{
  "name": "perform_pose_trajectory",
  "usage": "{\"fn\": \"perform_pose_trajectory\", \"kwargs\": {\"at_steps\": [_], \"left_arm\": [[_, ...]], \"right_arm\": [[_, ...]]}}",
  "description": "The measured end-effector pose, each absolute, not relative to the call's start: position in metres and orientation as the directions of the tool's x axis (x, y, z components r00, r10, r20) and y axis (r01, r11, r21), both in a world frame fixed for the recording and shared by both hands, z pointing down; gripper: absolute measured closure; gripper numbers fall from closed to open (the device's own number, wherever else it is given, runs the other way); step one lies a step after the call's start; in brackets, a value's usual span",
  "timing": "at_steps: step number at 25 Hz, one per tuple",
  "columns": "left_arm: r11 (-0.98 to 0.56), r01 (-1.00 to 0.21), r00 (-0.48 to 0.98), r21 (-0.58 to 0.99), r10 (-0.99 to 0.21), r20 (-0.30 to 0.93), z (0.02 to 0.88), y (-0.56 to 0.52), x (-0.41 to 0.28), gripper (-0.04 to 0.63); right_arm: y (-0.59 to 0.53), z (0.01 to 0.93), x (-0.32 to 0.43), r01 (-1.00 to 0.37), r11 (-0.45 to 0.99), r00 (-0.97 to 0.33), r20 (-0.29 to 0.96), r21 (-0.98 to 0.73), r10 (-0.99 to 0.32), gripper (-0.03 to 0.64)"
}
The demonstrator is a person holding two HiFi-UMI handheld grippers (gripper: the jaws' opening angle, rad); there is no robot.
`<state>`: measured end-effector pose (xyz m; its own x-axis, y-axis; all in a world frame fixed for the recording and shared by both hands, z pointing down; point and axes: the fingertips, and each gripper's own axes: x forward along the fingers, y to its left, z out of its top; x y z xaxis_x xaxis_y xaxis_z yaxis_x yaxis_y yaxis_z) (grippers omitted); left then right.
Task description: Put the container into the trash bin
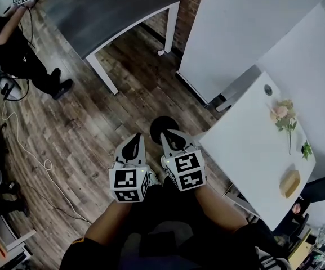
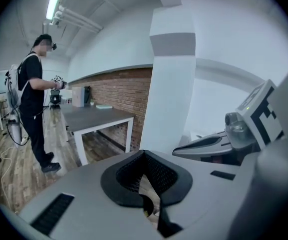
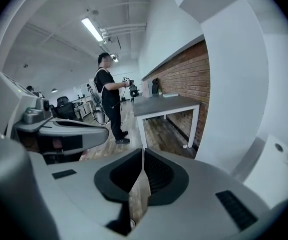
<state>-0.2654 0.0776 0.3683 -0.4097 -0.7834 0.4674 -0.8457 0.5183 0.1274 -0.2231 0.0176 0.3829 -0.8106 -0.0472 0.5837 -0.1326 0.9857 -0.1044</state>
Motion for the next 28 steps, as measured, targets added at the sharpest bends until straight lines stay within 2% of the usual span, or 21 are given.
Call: {"fn": "perform_pose_trajectory", "kwargs": {"at_steps": [17,28], "left_arm": [[0.469,-0.871,-0.378,0.144,-0.829,0.413,0.351,0.109,-0.251,0.588],[0.273,-0.954,-0.207,0.125,-0.900,0.384,0.335,0.044,-0.169,0.588]], "right_arm": [[0.051,0.363,-0.202,-0.178,0.983,-0.808,0.577,-0.046,-0.119,0.584],[-0.006,0.348,-0.116,-0.369,0.928,-0.794,0.537,-0.052,-0.285,0.585]]}}
